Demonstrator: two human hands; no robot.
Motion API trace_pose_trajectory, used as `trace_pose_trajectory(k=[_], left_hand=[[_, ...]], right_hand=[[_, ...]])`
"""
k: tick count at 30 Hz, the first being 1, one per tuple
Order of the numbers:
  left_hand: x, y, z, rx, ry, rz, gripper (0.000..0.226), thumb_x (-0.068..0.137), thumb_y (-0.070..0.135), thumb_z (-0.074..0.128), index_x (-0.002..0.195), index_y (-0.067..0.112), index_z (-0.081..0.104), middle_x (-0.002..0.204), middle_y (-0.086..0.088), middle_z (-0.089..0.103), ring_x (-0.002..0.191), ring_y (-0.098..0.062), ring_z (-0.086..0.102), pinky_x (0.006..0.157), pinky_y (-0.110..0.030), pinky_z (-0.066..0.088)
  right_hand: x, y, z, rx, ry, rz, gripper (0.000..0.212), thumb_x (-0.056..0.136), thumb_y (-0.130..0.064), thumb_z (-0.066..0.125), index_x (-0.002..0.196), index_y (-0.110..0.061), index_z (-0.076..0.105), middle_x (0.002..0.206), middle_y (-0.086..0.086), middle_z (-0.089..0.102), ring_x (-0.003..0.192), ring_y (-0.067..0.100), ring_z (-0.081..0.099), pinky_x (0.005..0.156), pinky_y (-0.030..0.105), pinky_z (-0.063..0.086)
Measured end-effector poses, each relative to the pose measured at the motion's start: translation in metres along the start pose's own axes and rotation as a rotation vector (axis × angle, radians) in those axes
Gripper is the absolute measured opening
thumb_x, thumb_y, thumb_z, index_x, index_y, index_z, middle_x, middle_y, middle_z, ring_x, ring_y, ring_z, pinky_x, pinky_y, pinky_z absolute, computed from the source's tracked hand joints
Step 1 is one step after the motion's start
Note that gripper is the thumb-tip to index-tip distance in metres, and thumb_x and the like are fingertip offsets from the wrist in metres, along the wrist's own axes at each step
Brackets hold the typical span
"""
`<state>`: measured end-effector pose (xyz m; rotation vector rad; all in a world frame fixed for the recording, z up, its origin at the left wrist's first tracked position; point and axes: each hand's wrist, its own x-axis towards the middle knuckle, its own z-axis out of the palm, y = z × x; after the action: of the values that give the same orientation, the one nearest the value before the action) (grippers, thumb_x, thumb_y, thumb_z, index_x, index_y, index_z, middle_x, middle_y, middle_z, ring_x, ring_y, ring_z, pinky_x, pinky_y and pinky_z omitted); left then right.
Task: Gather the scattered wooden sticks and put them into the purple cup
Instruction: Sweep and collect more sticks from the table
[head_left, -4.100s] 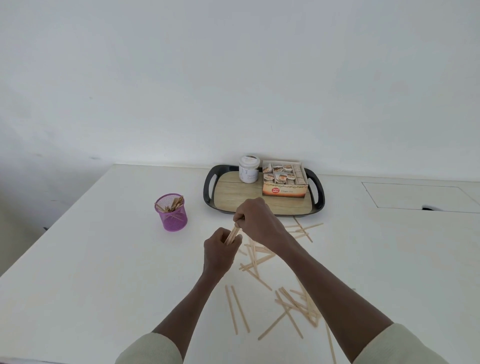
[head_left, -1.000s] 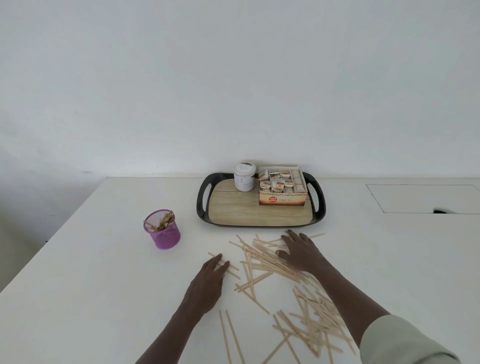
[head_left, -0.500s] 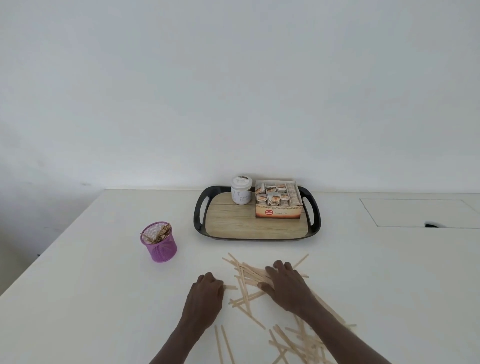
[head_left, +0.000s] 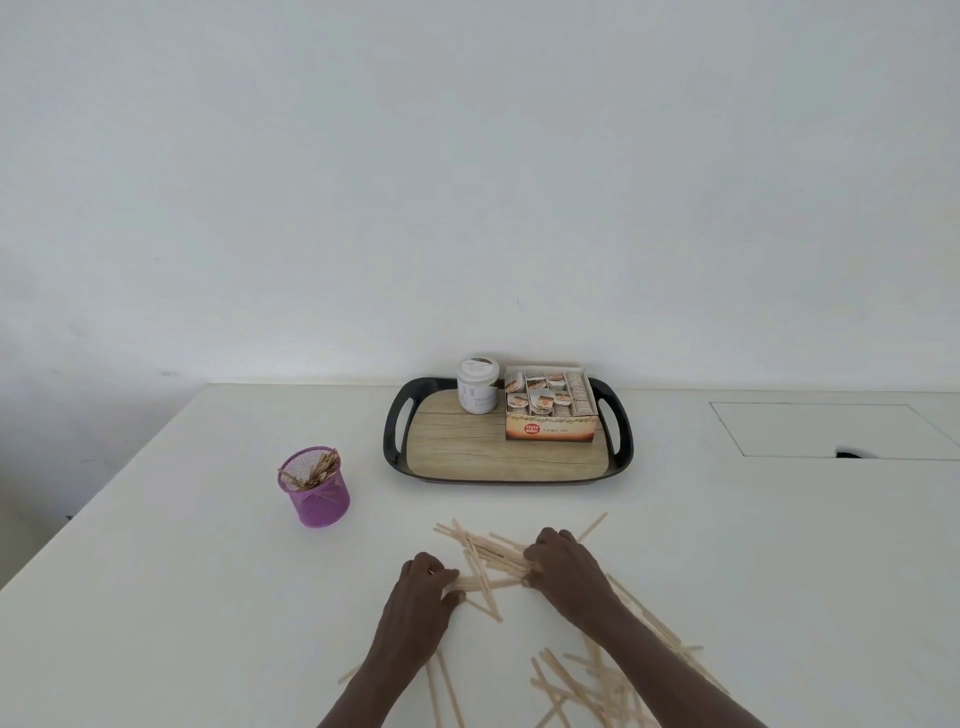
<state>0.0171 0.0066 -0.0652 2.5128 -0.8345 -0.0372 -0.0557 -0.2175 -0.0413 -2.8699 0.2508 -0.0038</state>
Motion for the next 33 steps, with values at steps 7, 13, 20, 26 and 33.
trace_pose_trajectory(k=[7, 13, 20, 26, 33], left_hand=[[-0.006, 0.003, 0.002, -0.052, -0.054, 0.001, 0.053, 0.085, 0.046, 0.070, 0.131, 0.021, 0.062, 0.124, 0.007, 0.050, 0.119, -0.011, 0.045, 0.095, -0.024, 0.045], [0.001, 0.011, -0.001, -0.005, 0.000, 0.007, 0.023, 0.093, 0.025, 0.067, 0.114, 0.018, 0.072, 0.103, 0.006, 0.061, 0.100, -0.013, 0.055, 0.081, -0.029, 0.049], [0.010, 0.015, -0.010, 0.114, -0.064, 0.046, 0.015, 0.099, 0.018, 0.052, 0.099, 0.013, 0.066, 0.098, -0.002, 0.058, 0.096, -0.021, 0.054, 0.077, -0.034, 0.046], [0.007, 0.026, -0.015, 0.384, -0.124, 0.128, 0.014, 0.097, 0.006, 0.046, 0.100, 0.013, 0.058, 0.101, -0.004, 0.057, 0.094, -0.023, 0.056, 0.075, -0.033, 0.044], [0.003, 0.029, -0.017, 0.400, -0.134, 0.189, 0.027, 0.080, -0.008, 0.056, 0.099, 0.010, 0.061, 0.095, -0.006, 0.057, 0.084, -0.023, 0.057, 0.068, -0.031, 0.050]], right_hand=[[-0.001, 0.005, -0.011, 0.088, -0.101, 0.075, 0.026, 0.089, -0.030, 0.067, 0.100, -0.008, 0.060, 0.112, 0.002, 0.051, 0.107, 0.020, 0.047, 0.088, 0.035, 0.045], [0.000, 0.001, -0.019, 0.229, -0.050, 0.159, 0.037, 0.083, -0.004, 0.057, 0.061, -0.021, 0.032, 0.071, -0.006, 0.039, 0.071, 0.016, 0.041, 0.059, 0.029, 0.029], [0.006, 0.008, -0.026, 0.199, -0.128, 0.120, 0.055, 0.079, -0.011, 0.073, 0.053, -0.017, 0.025, 0.060, -0.005, 0.028, 0.060, 0.015, 0.029, 0.055, 0.028, 0.023], [0.009, 0.013, -0.025, 0.304, -0.123, 0.201, 0.011, 0.076, -0.008, 0.076, 0.073, -0.006, 0.067, 0.075, 0.005, 0.057, 0.072, 0.023, 0.054, 0.066, 0.031, 0.045], [0.013, 0.017, -0.032, 0.345, -0.138, 0.257, 0.020, 0.075, 0.000, 0.067, 0.092, -0.004, 0.079, 0.096, 0.008, 0.076, 0.092, 0.023, 0.071, 0.078, 0.032, 0.058]])
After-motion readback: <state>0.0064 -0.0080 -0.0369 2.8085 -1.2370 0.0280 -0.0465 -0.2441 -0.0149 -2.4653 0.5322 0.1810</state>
